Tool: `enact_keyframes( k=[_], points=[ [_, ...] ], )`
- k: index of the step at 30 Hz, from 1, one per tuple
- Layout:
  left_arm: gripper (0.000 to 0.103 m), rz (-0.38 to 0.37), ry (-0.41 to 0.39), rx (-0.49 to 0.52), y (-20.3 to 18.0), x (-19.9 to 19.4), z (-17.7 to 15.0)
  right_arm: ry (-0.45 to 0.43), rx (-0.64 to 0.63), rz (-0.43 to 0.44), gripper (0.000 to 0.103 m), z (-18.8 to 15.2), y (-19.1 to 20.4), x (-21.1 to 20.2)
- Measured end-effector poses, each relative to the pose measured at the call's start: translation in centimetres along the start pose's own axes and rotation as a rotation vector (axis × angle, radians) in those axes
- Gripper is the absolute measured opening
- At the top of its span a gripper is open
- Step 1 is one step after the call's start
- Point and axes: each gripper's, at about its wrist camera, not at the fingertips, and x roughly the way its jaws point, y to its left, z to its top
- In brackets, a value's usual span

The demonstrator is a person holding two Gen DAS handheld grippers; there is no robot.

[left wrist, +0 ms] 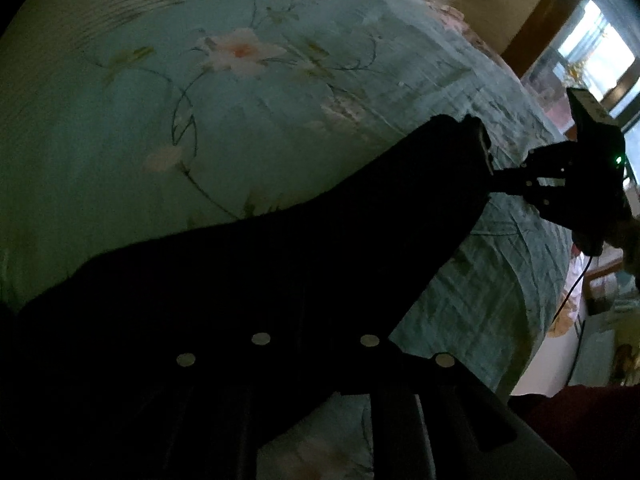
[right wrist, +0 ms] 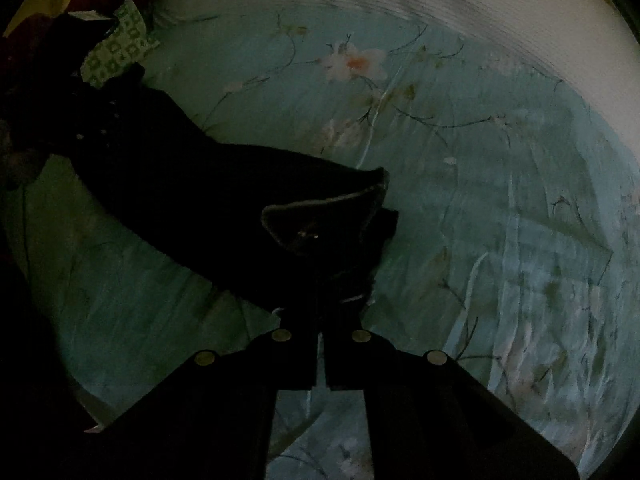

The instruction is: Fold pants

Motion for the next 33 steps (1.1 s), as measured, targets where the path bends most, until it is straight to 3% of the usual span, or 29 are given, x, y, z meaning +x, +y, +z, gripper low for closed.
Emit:
enact_keyframes(
  k=[4,6,8,10,11,12,14,17,22,24,33],
  points=[
    [0.019,0.002,0.013,-0.051,0.2,0.3,-0.9,0.032,0.038,-0.017,0.003,-0.5,-0.4,0.2],
    [0.029,-0.008,0.017,-0.091,0.5,0.1,-1.2,0.050,0.099,-0.010,0.004,-0.6,-1.0,0.2],
    [0.058,-0.009,-0.003,-0.156,1.2,-1.1,-1.8,0.045,0.152,-0.023,0.004,-0.5,-1.3,-0.4],
    [0.067,0.004,-0.033,-0.230,2.4,-2.5,-2.6,0.026,0.205,-0.034,0.009,-0.3,-1.5,-1.4],
    [0.068,0.005,-0.039,-0.251,2.9,-3.0,-2.9,0.010,0.234,-0.048,0.023,-0.2,-1.6,-2.0],
    [0.071,0.013,-0.044,-0.304,3.9,-3.7,-3.4,-0.014,0.268,-0.071,0.045,0.0,-1.8,-2.8],
    [0.072,0.031,-0.050,-0.381,5.8,-4.9,-4.2,-0.111,0.331,-0.076,0.061,0.1,-1.8,-4.6],
    [0.072,0.042,-0.070,-0.528,9.6,-7.1,-5.4,-0.176,0.361,-0.032,0.061,1.3,-1.2,-5.7],
    [0.072,0.079,-0.102,-0.751,16.3,-10.5,-5.6,-0.201,0.289,0.067,0.061,4.5,2.3,-4.9],
    [0.073,0.108,-0.104,-0.789,18.0,-11.3,-5.4,-0.199,0.248,0.107,0.061,5.8,4.3,-4.1],
    [0.073,0.212,0.052,-0.904,24.5,-10.3,-3.4,-0.186,0.063,0.312,0.061,12.0,13.6,0.0]
  ],
)
